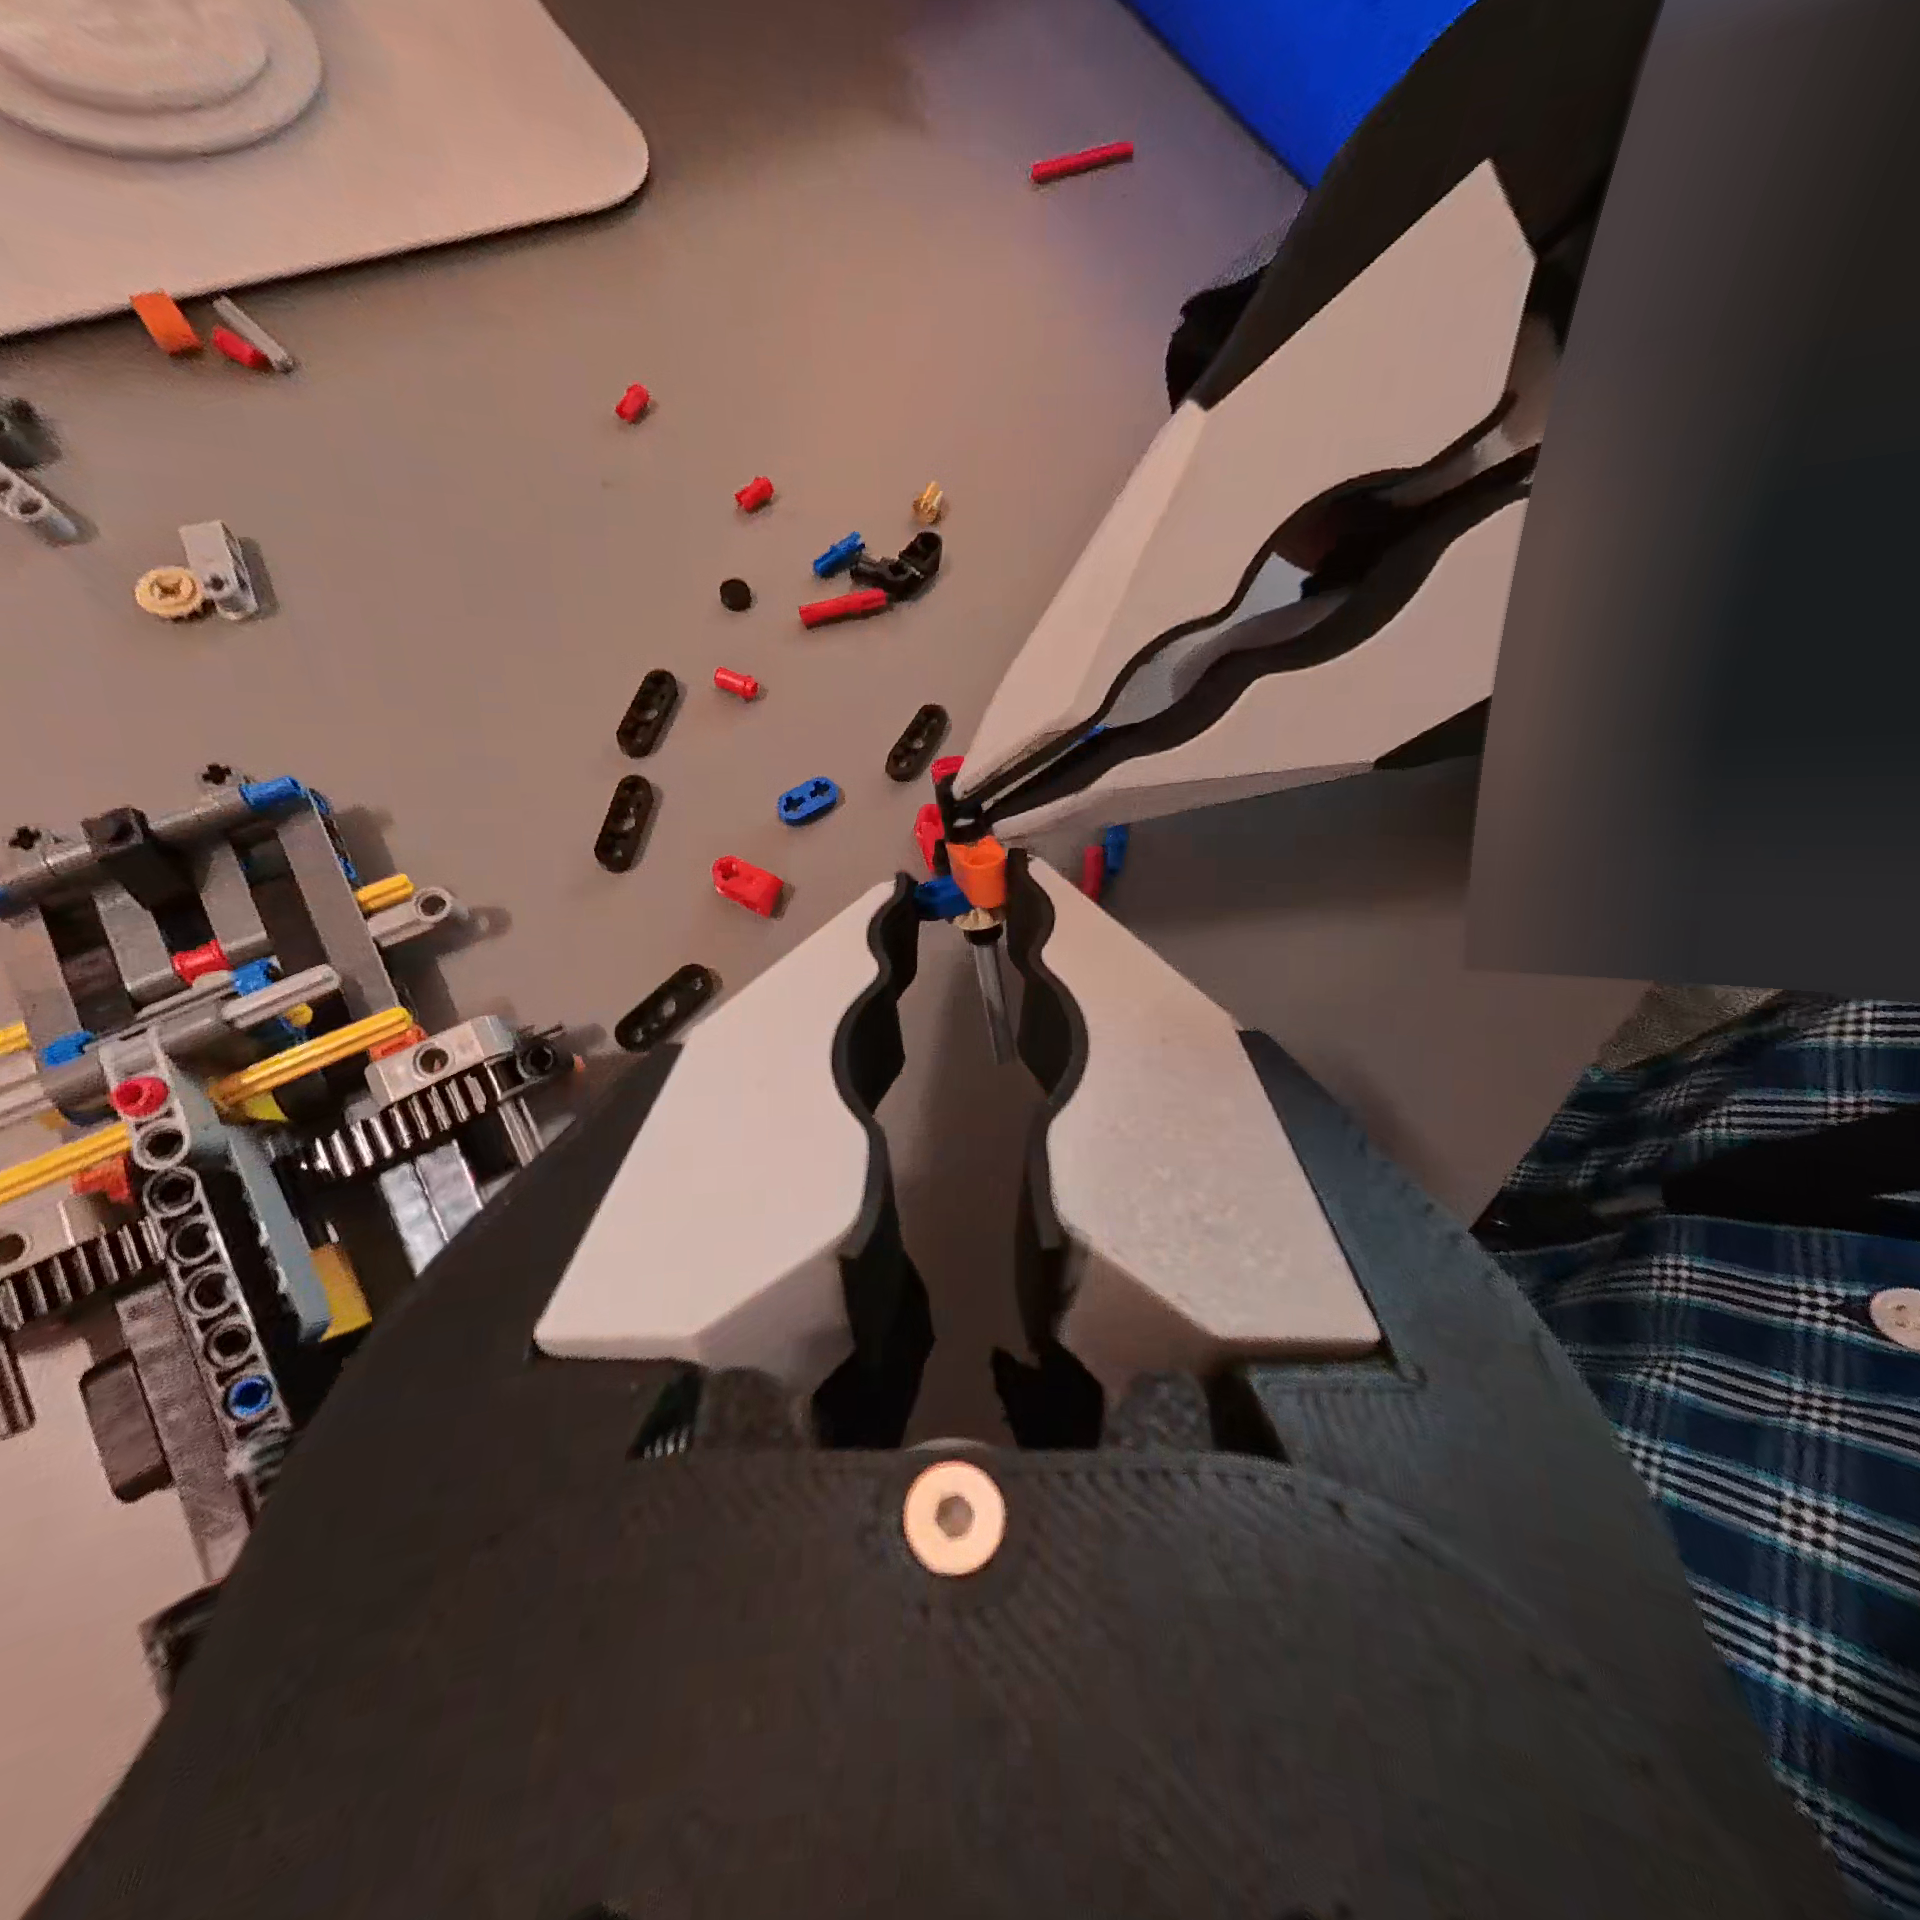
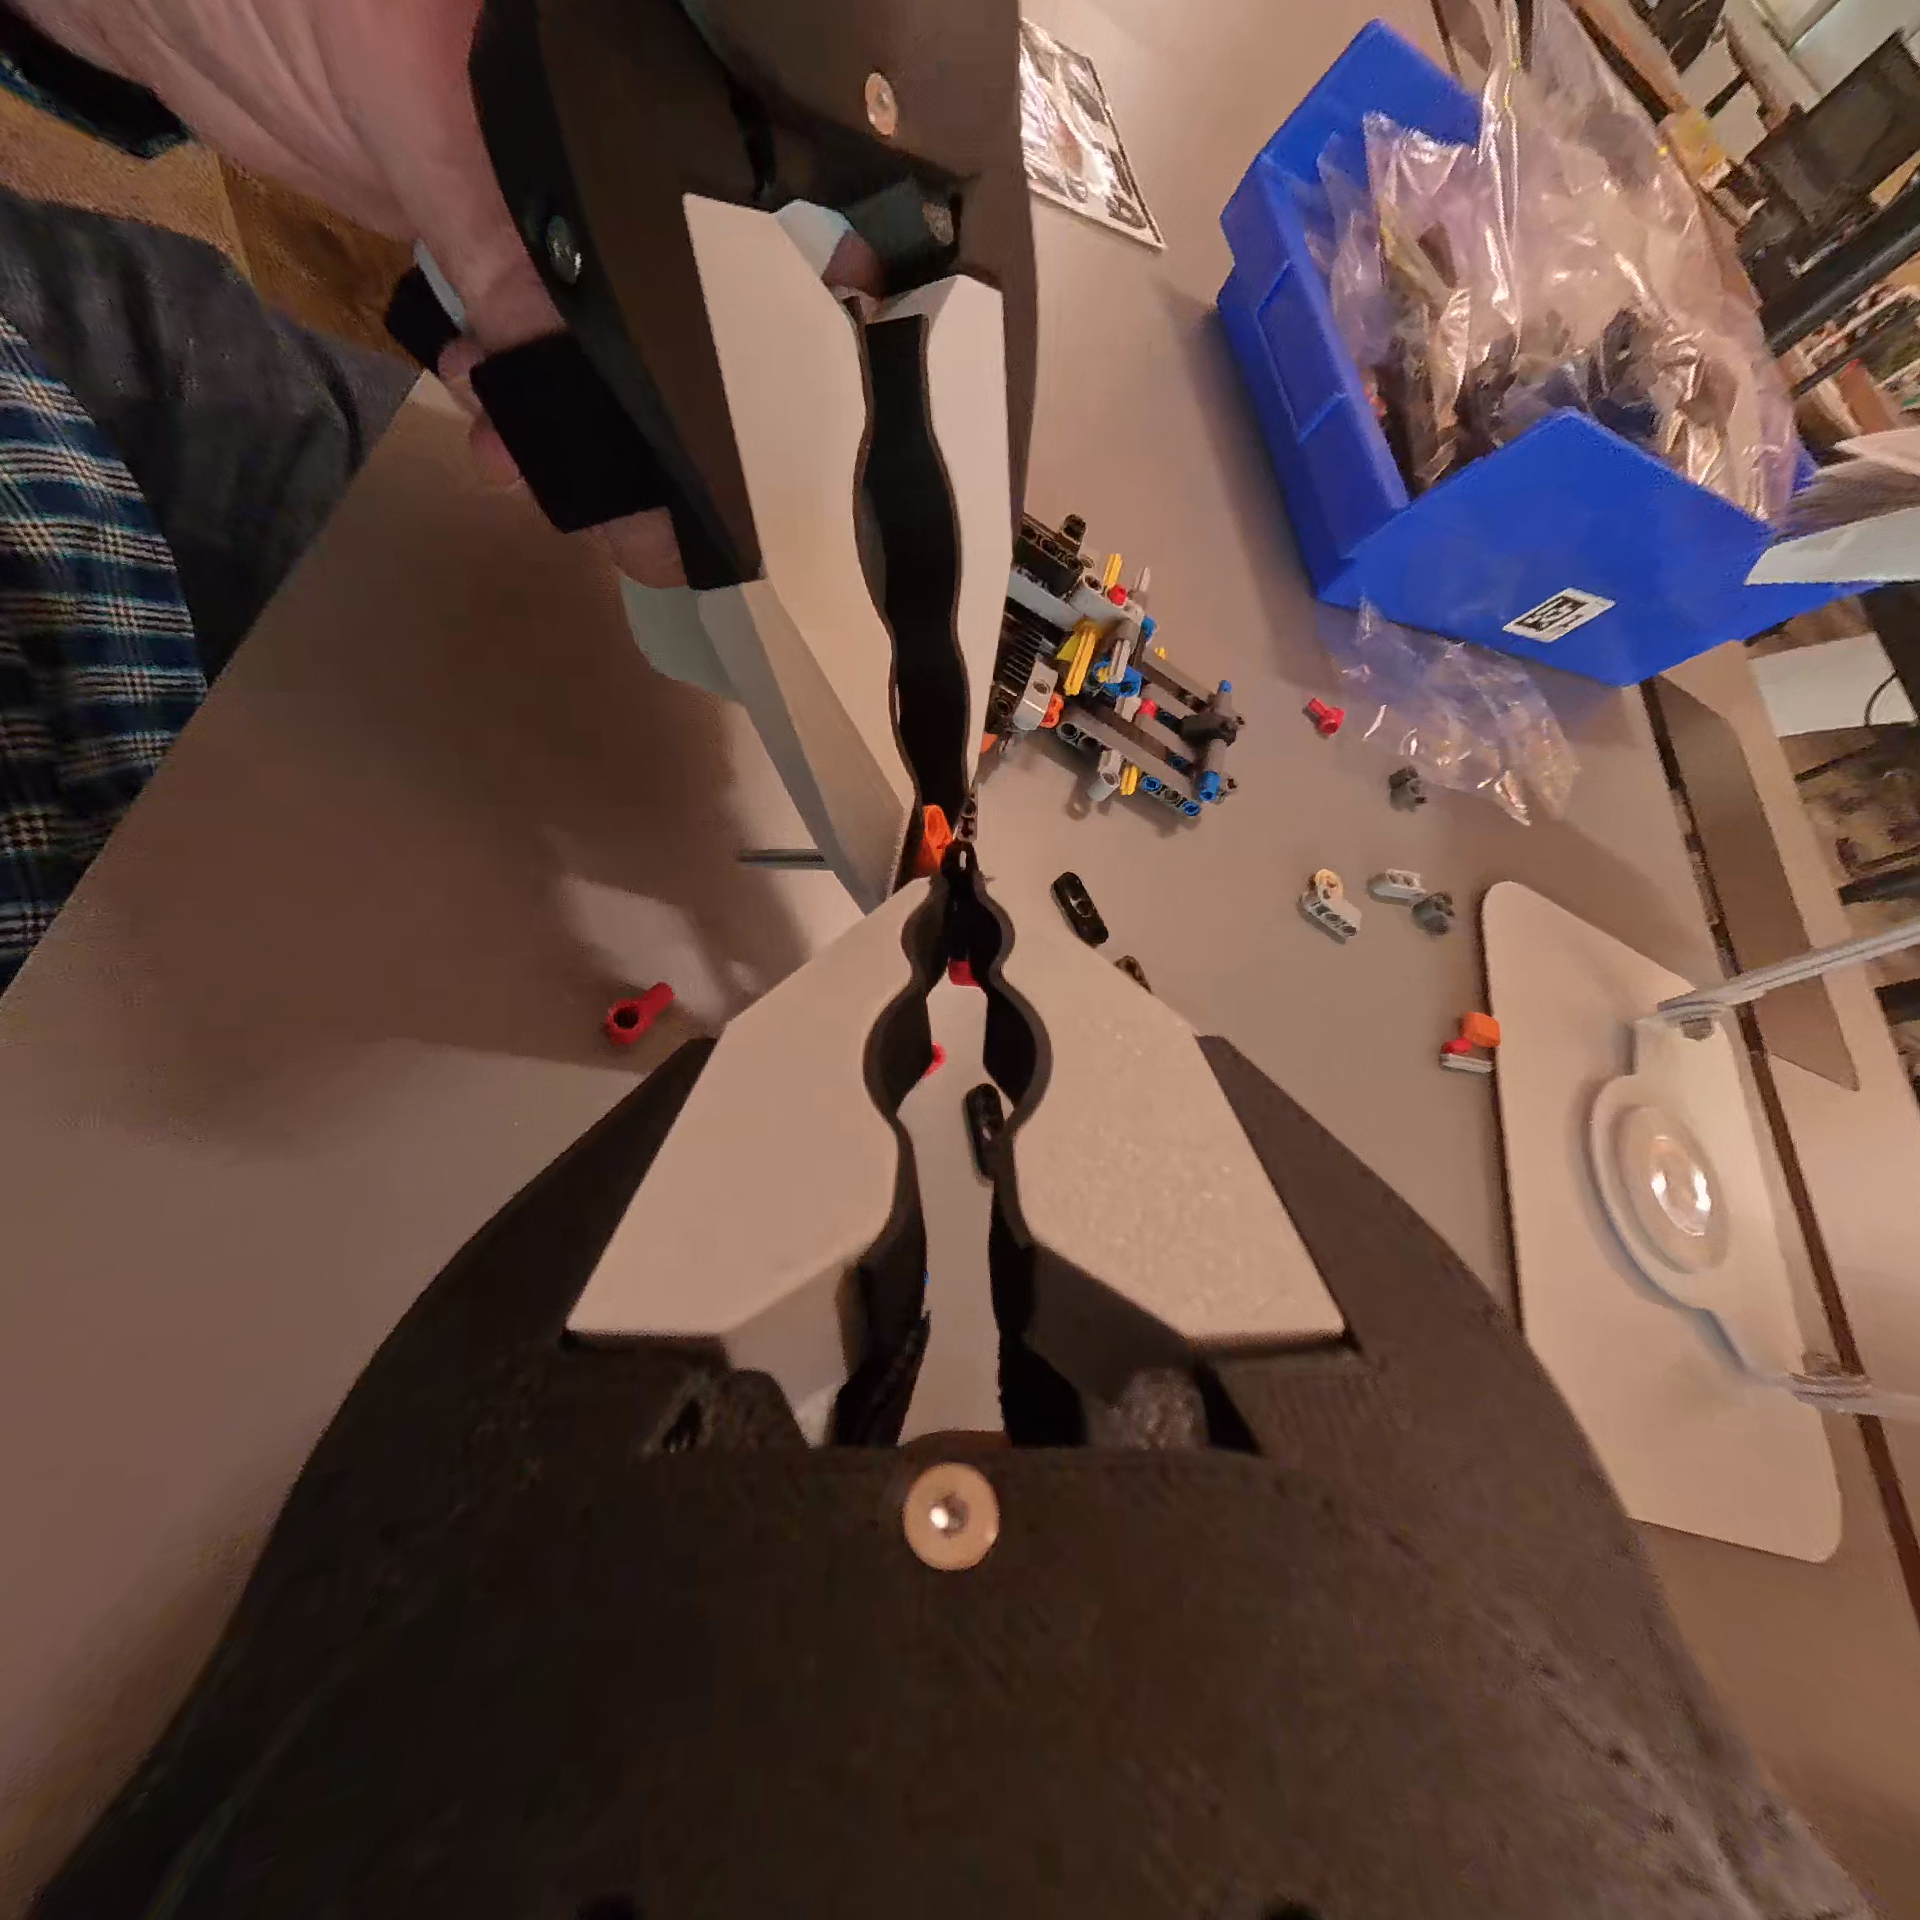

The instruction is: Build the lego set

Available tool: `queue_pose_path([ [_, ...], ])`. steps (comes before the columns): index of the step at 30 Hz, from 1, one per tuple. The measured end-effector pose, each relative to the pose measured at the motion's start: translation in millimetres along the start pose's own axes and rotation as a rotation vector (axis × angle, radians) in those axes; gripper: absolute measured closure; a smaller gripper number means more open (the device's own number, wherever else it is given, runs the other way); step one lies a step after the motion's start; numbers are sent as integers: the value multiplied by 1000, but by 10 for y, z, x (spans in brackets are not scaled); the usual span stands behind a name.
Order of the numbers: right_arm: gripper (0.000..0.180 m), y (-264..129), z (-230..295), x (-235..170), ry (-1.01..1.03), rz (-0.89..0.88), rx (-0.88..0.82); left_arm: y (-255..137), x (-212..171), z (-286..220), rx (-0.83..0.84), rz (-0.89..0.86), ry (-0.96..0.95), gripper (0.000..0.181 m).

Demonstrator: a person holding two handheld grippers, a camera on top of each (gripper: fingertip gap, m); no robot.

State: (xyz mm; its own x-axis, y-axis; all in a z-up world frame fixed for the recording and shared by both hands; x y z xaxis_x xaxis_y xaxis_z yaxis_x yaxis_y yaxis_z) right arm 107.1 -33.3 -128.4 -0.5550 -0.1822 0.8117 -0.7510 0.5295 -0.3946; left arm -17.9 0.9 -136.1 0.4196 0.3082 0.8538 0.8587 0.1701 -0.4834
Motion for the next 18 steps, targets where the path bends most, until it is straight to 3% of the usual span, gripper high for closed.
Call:
queue_pose_path([
  [1, 180, 12, 1, -8, 12, 1, -1, 0, -15, 13, -2, -8, -22, 165],
  [18, 180, 176, -39, -194, 356, 44, 21, 81, -122, 29, 111, 68, 21, 165],
])
Point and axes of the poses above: each gripper's, where its closed fingertips meet, y out along the fingers, x out of its top, z = x × y across the jaws, the point moved 9 cm from there along -y, back along the fingers, and after that the axes turned 9 degrees about -z, right-handed, at the moved point
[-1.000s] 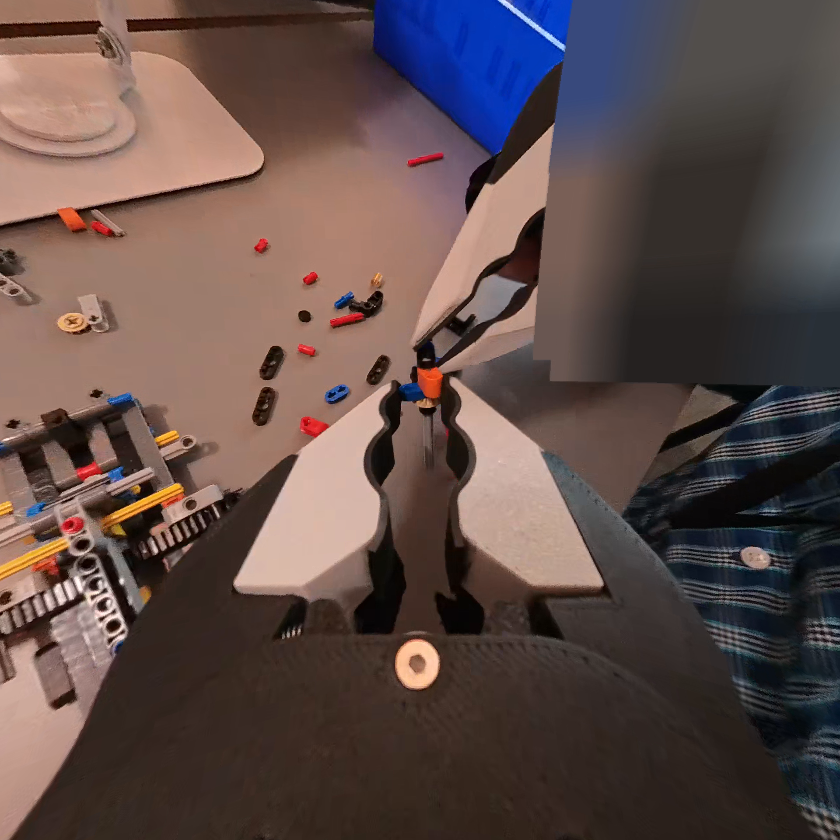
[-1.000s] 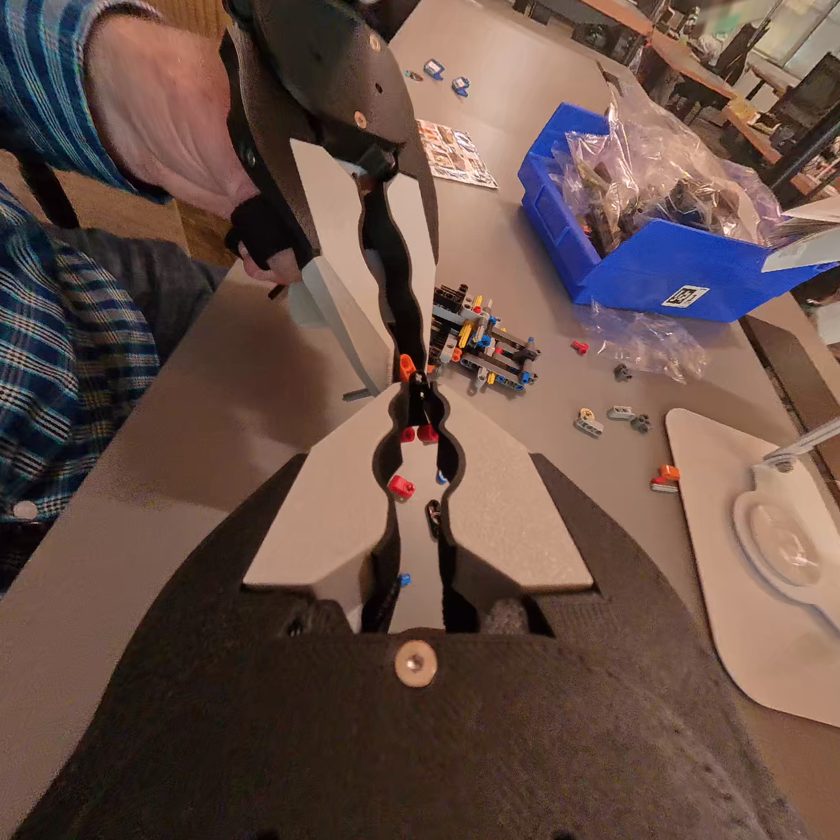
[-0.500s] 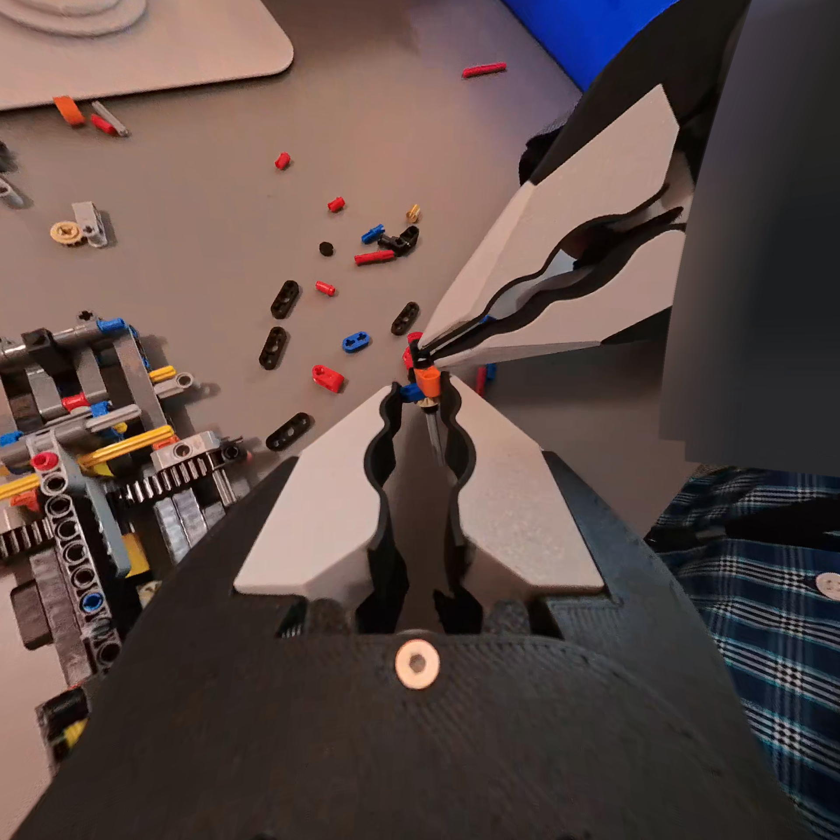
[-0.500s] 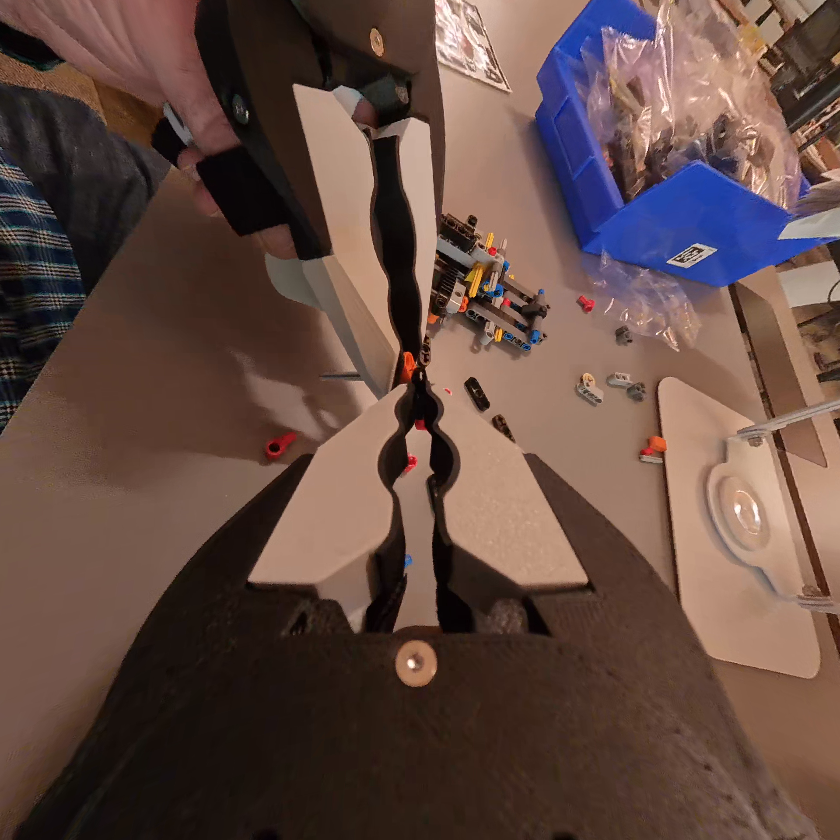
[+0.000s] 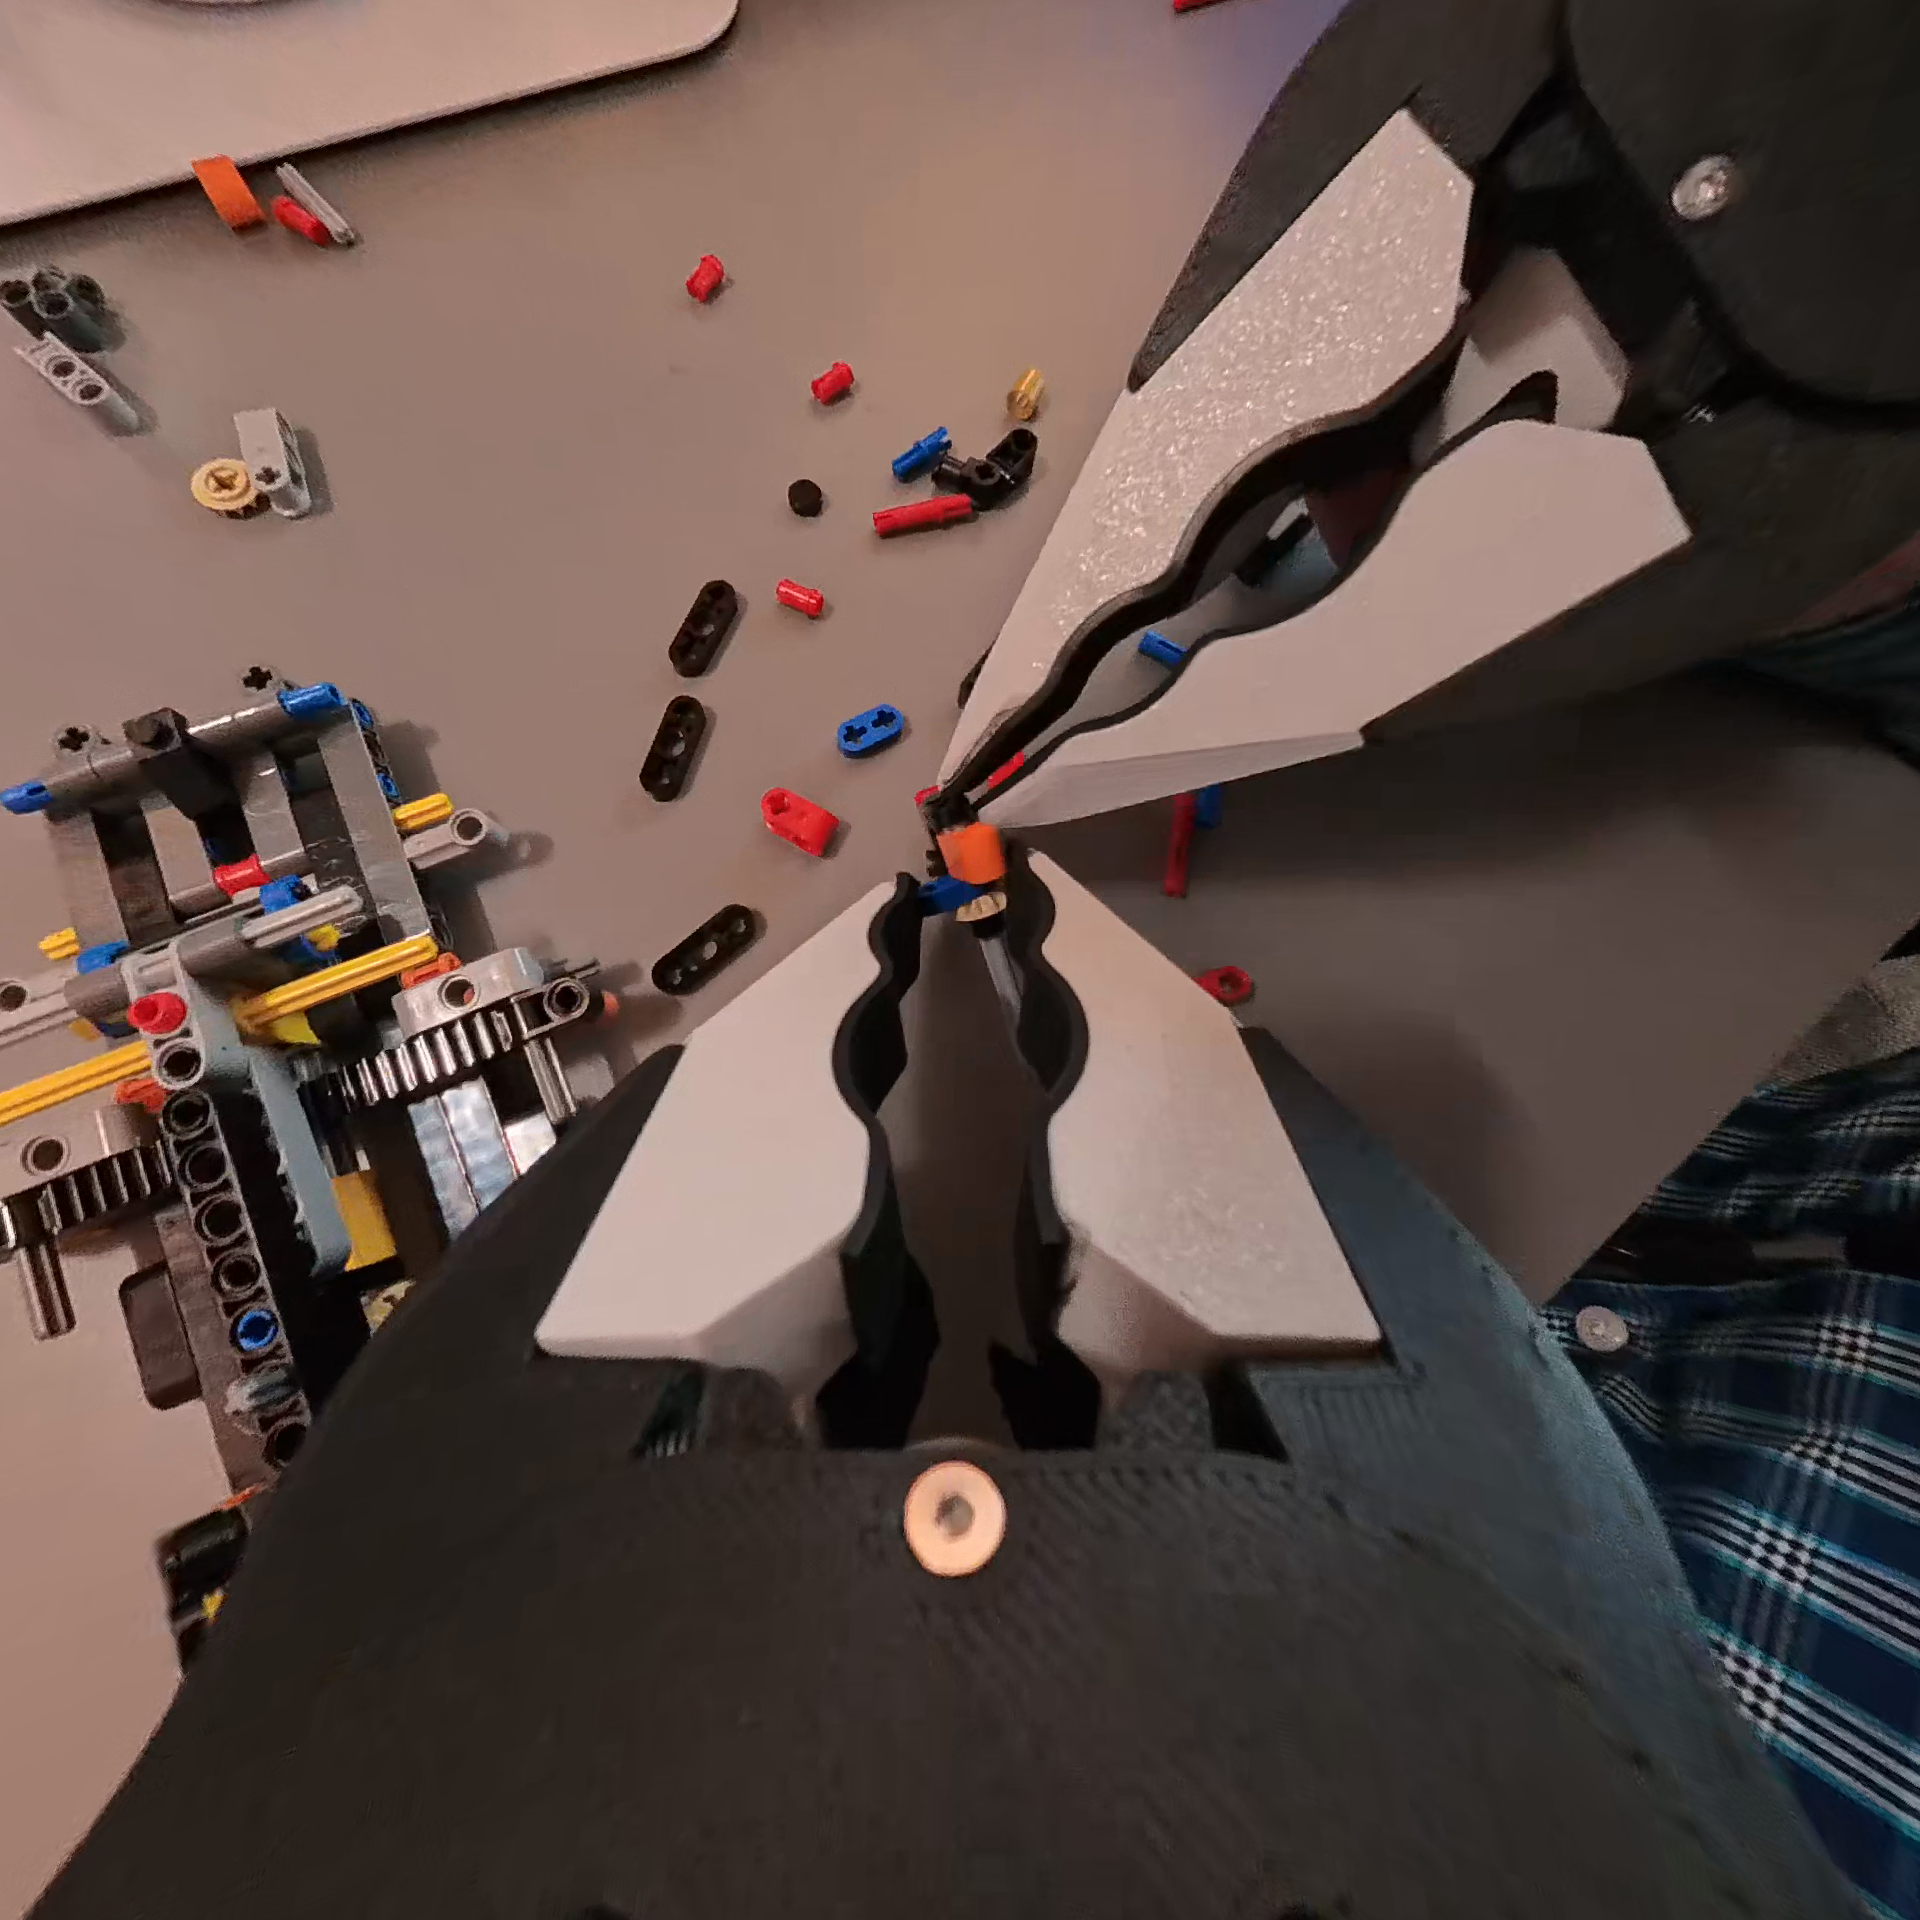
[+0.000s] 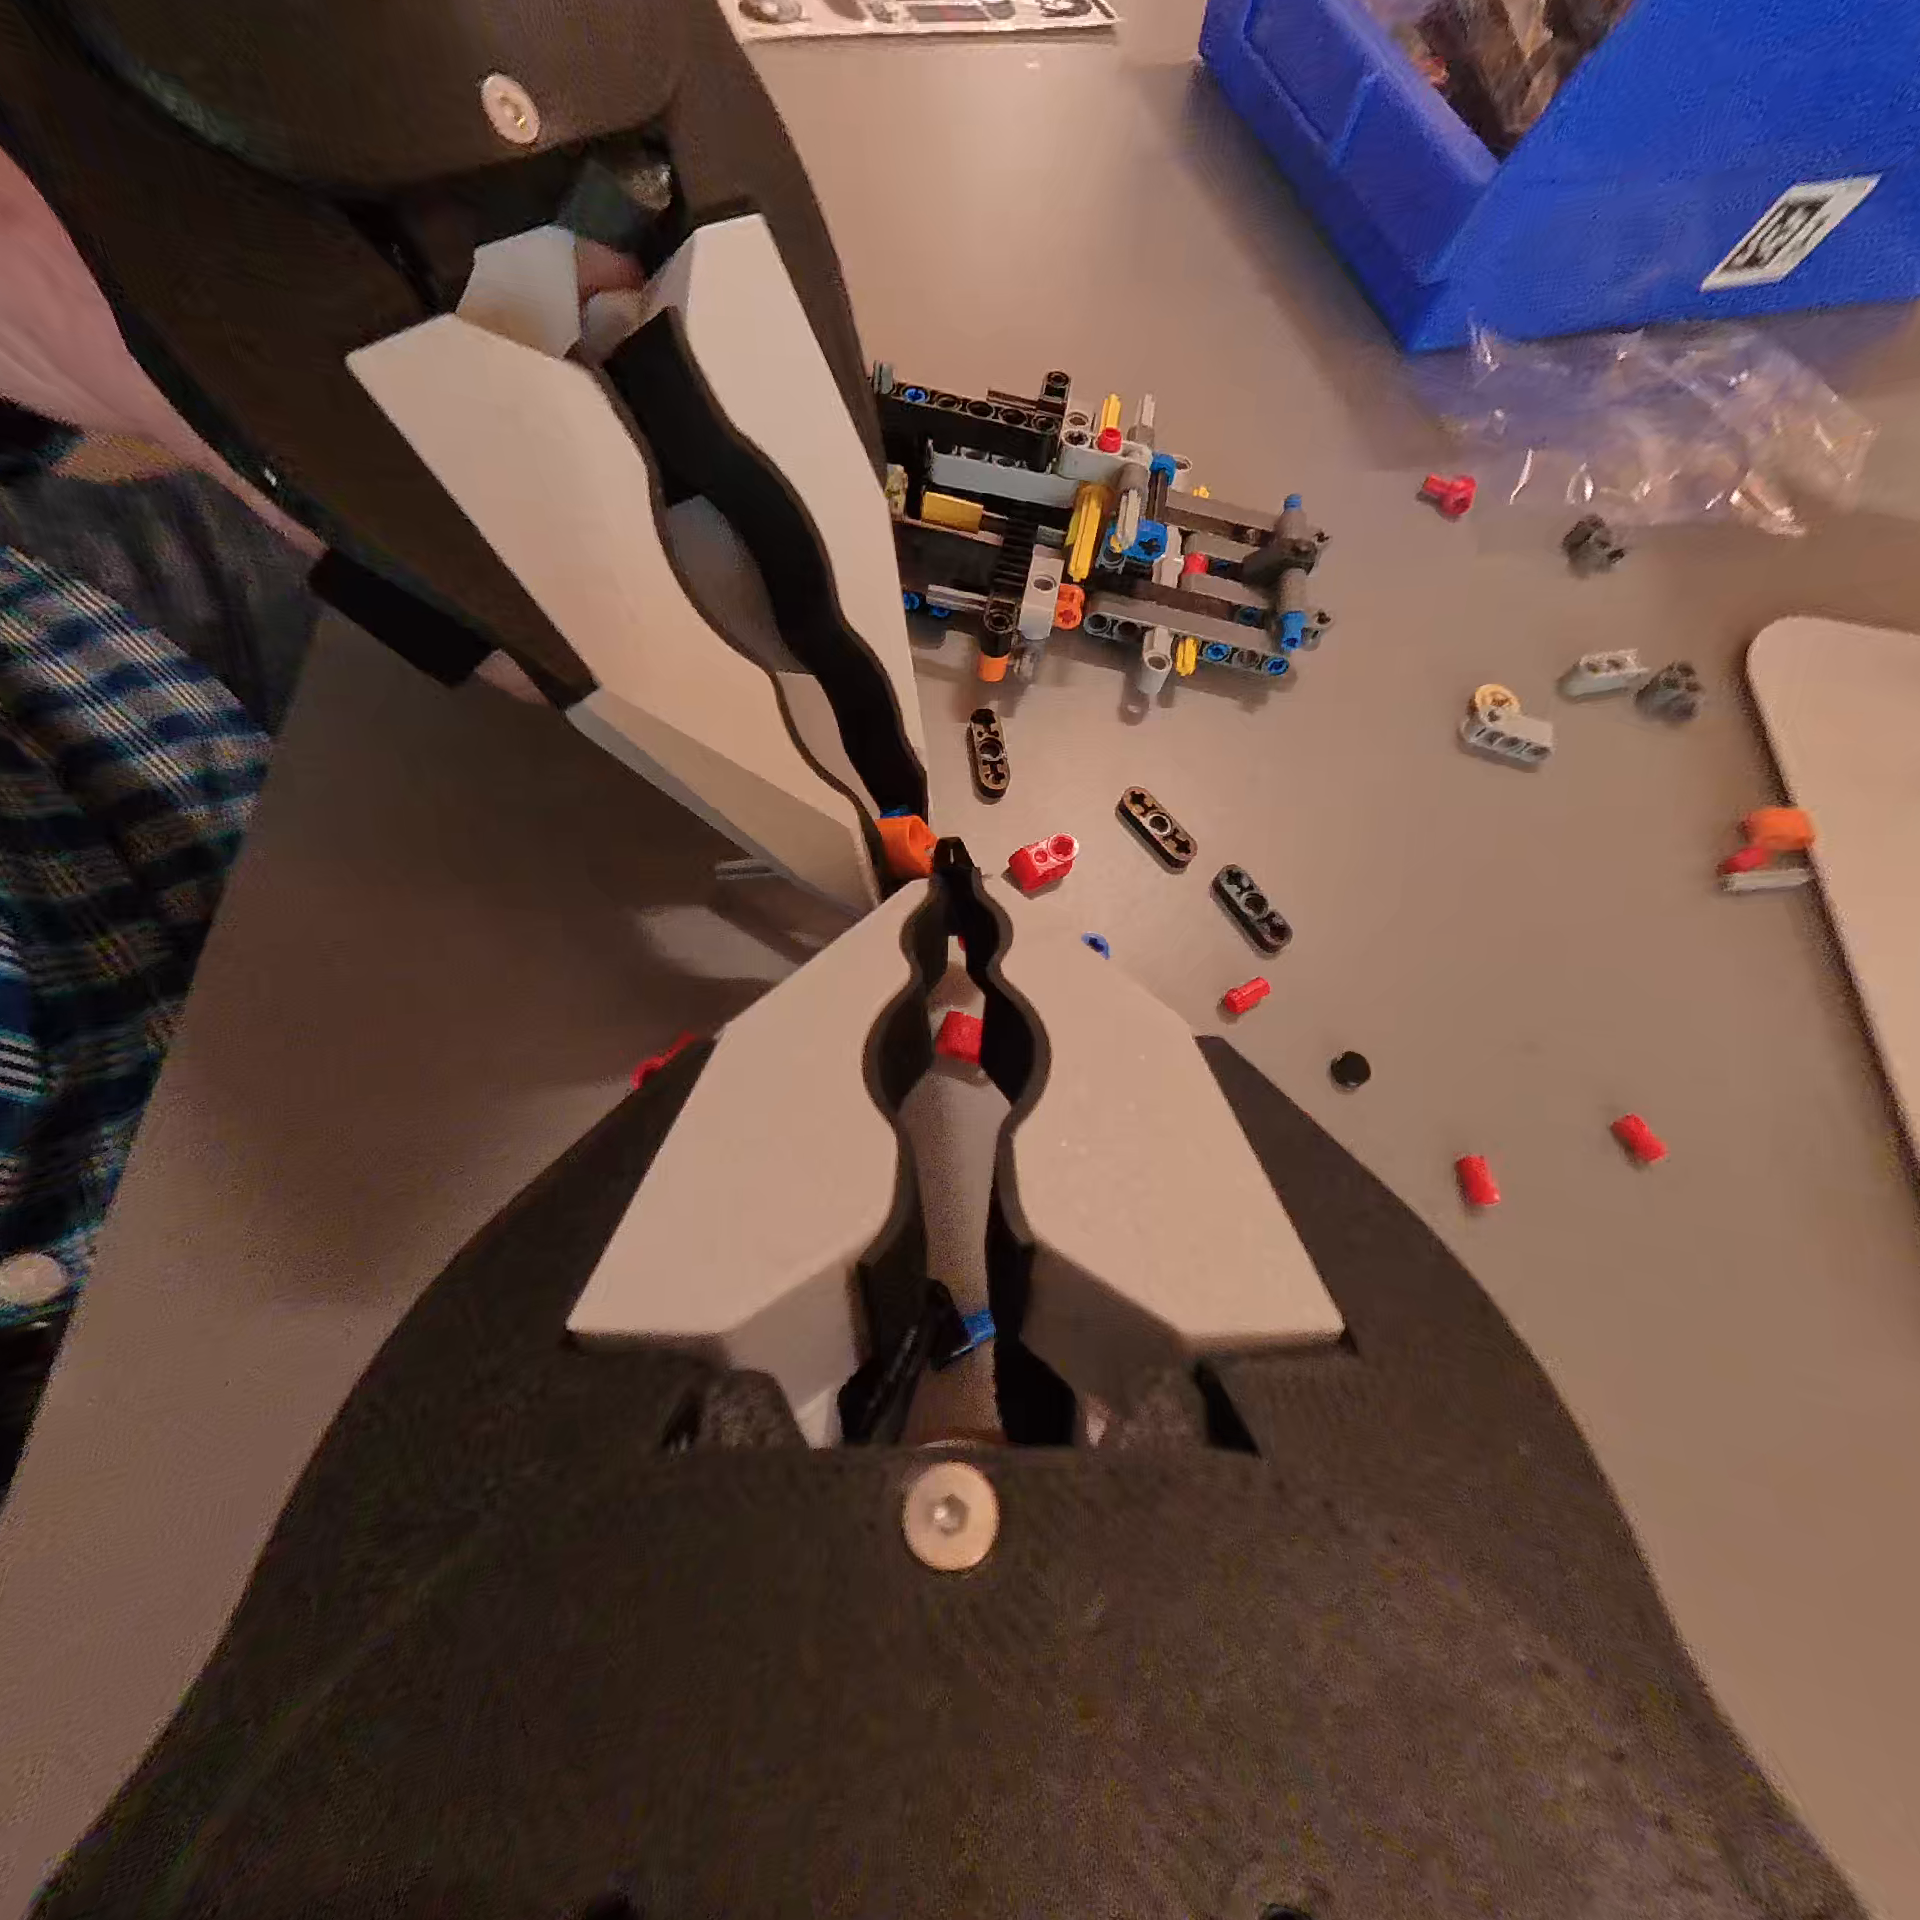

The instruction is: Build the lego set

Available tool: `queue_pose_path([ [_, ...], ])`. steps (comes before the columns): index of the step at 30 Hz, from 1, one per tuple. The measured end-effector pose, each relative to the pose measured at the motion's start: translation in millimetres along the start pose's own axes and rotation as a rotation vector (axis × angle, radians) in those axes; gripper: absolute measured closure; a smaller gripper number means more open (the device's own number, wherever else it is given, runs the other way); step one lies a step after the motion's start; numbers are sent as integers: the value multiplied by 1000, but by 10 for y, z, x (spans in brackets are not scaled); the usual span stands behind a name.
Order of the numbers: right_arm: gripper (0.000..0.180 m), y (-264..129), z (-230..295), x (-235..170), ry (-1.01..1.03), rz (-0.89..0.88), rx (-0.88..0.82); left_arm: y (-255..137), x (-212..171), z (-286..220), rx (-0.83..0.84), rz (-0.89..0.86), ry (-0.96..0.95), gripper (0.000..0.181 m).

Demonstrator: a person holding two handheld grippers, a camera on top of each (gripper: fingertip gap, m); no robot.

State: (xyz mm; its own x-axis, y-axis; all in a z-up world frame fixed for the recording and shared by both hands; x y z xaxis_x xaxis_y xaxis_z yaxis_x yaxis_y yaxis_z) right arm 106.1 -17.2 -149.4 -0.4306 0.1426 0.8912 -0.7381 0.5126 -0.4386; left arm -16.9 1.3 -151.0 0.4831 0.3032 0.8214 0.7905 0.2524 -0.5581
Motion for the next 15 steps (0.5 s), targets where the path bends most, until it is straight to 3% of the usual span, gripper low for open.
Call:
queue_pose_path([
  [9, 180, 20, -69, -24, 137, -1, 11, 12, 18, 4, 29, -5, 33, 165],
  [15, 180, -14, -23, 22, -65, -10, -13, 8, 53, 33, 11, -5, 15, 165],
])
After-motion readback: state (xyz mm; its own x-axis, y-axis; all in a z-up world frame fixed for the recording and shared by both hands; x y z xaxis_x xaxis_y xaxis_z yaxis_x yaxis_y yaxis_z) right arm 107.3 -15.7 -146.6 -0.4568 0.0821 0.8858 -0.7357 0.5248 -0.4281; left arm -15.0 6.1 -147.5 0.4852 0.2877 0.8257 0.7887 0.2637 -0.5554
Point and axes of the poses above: each gripper's, where its closed fingertips meet, y out along the fingers, x out of its top, z = x × y across the jaws, the point moved 9 cm from there along -y, back along the fingers, and after that the axes turned 9 degrees about -z, right-handed, at the moved point
